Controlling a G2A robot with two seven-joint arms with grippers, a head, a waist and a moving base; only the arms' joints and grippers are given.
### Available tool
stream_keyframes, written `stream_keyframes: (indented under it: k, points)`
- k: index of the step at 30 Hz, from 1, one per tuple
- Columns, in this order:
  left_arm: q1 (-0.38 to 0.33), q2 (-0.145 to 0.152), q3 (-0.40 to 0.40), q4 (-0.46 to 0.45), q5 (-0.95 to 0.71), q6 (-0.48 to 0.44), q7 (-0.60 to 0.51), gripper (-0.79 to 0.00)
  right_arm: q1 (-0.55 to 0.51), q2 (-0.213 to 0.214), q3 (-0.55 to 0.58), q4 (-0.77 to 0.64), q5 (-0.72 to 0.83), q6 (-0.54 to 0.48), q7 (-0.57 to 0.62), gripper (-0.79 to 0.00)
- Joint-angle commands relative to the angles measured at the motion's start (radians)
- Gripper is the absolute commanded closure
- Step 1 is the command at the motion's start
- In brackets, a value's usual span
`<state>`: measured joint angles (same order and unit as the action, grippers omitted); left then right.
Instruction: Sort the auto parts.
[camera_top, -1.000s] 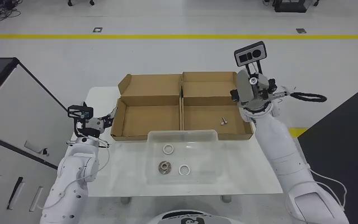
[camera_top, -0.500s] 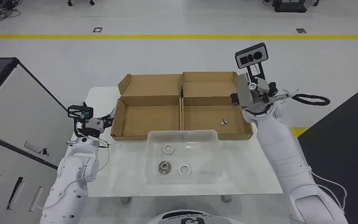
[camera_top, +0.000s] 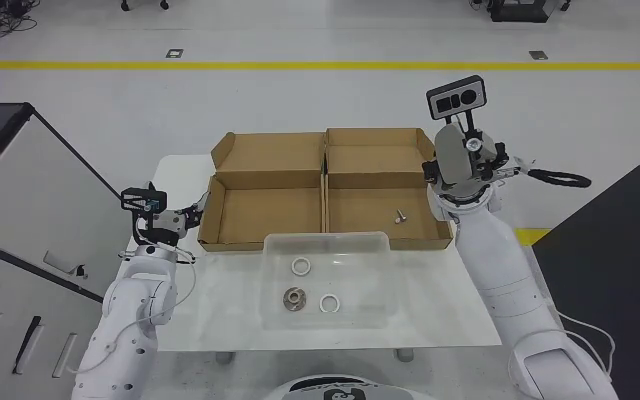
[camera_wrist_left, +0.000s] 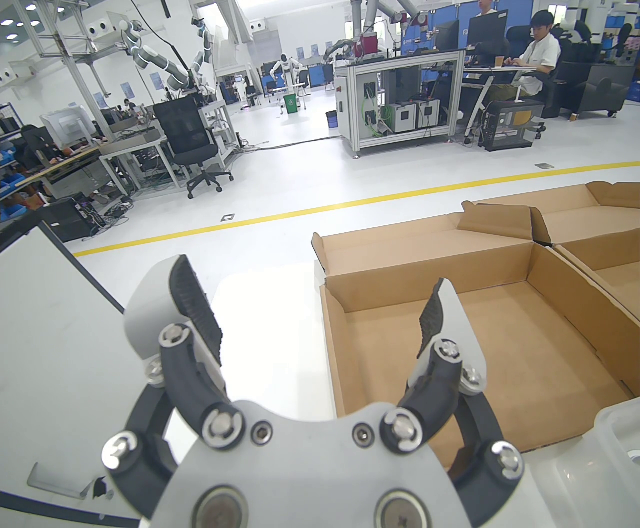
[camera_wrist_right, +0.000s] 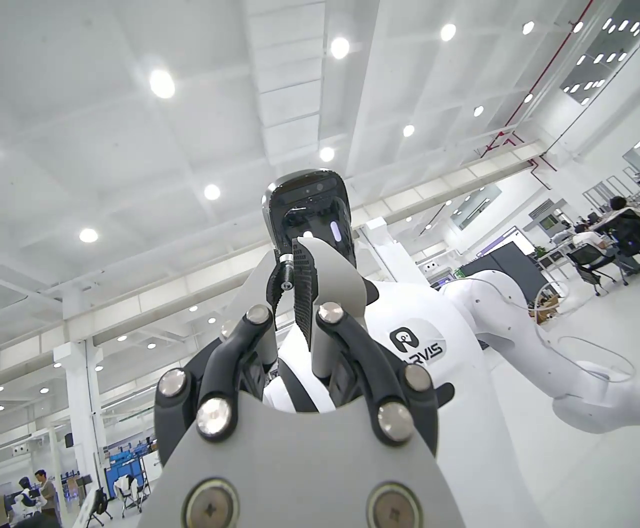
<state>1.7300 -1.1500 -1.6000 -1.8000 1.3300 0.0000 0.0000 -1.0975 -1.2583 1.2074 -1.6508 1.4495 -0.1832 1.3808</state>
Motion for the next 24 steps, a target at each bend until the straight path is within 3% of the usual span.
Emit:
stream_keyframes:
  k: [1, 15, 20, 24]
  points:
    - [0.0, 0.0, 0.0, 0.0, 0.0, 0.0, 0.0, -0.785, 0.0, 0.0, 0.0, 0.0, 0.0, 0.0, 0.0, 0.0]
    - [0.0, 0.0, 0.0, 0.0, 0.0, 0.0, 0.0, -0.785, -0.001, 0.0, -0.001, 0.0, -0.008, 0.004, -0.008, 0.0]
    - [0.0, 0.0, 0.0, 0.0, 0.0, 0.0, 0.0, -0.785, -0.033, 0.019, 0.066, -0.001, -0.151, 0.08, -0.041, 0.0]
    - [0.0, 0.0, 0.0, 0.0, 0.0, 0.0, 0.0, -0.785, -0.051, 0.051, 0.17, 0.011, -0.357, 0.188, -0.014, 0.0]
